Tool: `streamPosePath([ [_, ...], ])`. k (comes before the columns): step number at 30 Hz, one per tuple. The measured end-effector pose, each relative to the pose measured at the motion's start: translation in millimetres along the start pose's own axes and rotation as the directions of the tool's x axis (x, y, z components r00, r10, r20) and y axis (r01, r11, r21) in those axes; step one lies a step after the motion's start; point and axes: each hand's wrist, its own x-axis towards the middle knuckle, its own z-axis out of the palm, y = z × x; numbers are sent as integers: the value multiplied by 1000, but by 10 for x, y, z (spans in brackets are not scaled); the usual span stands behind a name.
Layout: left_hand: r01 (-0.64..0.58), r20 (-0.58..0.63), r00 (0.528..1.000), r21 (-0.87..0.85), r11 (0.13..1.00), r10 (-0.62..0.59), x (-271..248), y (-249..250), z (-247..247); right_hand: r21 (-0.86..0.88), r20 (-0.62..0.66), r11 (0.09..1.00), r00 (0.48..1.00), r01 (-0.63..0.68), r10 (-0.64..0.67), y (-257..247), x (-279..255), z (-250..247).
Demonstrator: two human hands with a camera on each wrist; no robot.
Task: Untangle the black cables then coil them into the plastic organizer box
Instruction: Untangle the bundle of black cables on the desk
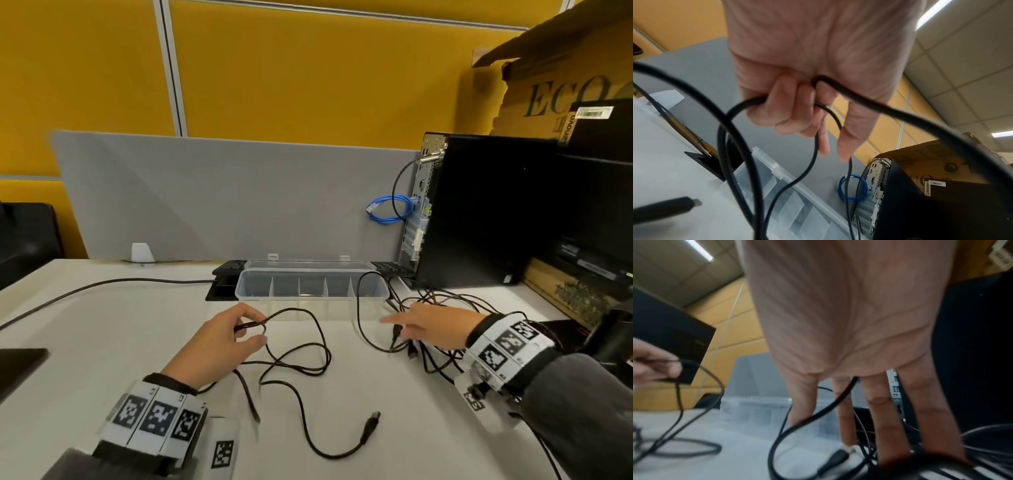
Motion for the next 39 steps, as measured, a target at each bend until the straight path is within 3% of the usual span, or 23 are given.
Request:
streamPosePath([
  [6,8,-8,1000,-16,1000,-8,21,-42,-2,-257,253,964,958,-69,136,235,85,-32],
  [10,-10,-11,1000,-44,999,10,34,-43,2,-309,272,935,926,-174,262,548,36,-75],
  [14,-48,-35,998,-51,998,46,20,-23,-2,-308,96,922,956,-235,276,636,-37,-228],
  [17,-96,-57,994,-85,992,92,9,2,-8,-100,-239,961,944,-258,228,329,-118,-389],
  [18,-117,-57,992,-109,987,111,0,23,-8,44,-342,983,922,-176,181,173,-136,-412],
  [20,-164,-57,986,-172,971,157,-21,78,2,274,-445,953,896,127,9,-232,-169,-436],
  [22,-200,-70,979,-219,955,189,-34,135,24,317,-467,880,866,354,-180,-600,-153,-414],
  [25,-238,-133,969,-283,929,207,-44,154,20,397,-433,783,850,478,-300,-920,-44,-316],
  [28,-277,-271,941,-281,919,201,-36,130,-53,654,-415,585,874,479,-252,-911,-43,-314],
  [31,-259,-451,889,-347,901,82,-16,89,-224,607,-451,665,877,436,-164,-641,-112,-360],
  [35,-207,-496,868,-410,888,-26,-26,44,-379,522,-412,806,910,278,-47,-223,-150,-346],
  [37,-179,-528,846,-419,890,-78,-34,0,-446,472,-488,867,866,158,108,-28,-115,-311],
  [39,-152,-568,810,-444,883,-146,-45,-58,-539,480,-594,877,749,36,294,155,-107,-284],
])
